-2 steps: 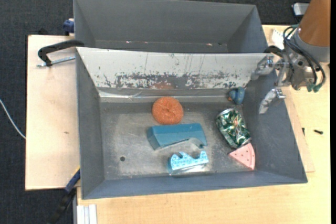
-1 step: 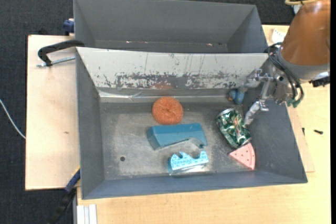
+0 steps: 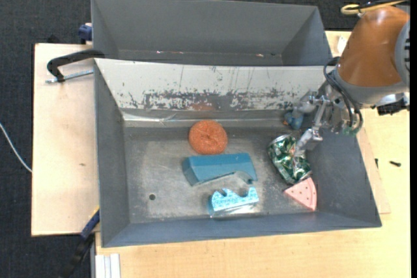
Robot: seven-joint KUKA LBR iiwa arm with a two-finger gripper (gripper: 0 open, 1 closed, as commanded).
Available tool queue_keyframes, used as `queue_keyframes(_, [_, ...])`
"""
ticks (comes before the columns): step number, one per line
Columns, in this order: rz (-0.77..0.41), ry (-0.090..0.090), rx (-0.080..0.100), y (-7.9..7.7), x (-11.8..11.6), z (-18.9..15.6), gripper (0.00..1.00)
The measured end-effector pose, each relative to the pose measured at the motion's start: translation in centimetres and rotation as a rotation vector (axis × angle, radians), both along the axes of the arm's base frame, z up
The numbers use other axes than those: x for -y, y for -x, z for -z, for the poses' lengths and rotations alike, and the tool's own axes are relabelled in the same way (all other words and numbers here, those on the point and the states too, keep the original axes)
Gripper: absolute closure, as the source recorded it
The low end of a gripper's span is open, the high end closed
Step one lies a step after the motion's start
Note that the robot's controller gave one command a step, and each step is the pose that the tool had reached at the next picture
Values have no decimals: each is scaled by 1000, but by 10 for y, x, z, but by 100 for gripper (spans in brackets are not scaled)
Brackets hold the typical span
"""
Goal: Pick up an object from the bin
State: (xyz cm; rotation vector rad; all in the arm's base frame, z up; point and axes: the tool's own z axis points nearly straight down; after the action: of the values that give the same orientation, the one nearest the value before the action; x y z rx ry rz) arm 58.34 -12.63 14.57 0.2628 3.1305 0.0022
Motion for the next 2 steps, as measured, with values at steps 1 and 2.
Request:
queue_keyframes(1, [152,0,0,15,-5,-3,0])
queue_keyframes(2, [230,-1,3,15,-14,72,0])
